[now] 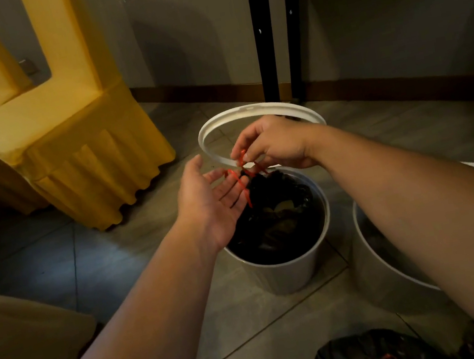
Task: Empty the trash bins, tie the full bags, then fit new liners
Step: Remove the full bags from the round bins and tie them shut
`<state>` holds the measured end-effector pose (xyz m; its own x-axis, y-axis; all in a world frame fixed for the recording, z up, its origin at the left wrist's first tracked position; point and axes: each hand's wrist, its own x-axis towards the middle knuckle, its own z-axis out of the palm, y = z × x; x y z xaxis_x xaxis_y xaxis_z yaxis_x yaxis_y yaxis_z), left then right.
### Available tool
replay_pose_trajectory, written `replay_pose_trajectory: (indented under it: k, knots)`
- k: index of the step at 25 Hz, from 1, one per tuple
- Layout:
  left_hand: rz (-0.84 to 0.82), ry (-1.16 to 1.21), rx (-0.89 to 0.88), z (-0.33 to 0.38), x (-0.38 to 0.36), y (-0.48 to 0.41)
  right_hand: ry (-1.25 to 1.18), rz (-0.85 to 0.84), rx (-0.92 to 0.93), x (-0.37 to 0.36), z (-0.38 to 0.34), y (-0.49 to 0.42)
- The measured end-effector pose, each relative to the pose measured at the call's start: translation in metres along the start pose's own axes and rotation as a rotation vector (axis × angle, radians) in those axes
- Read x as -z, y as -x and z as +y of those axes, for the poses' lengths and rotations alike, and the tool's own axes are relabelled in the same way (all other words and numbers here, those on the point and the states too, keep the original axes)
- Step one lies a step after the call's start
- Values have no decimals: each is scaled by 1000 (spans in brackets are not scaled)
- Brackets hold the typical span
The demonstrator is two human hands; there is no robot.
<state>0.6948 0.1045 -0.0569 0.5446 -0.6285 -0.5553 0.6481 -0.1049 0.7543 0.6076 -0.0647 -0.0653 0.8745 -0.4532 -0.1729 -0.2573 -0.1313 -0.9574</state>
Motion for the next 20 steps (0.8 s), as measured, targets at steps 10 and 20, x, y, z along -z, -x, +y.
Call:
replay_pose_trajectory:
  k: [10, 20]
  knots:
    - [-116, 103, 13, 1, -13, -3, 94, 143, 103, 0, -8, 5]
    - [-32, 151, -92, 7, -15, -7, -170, -17, 63, 6, 8, 6]
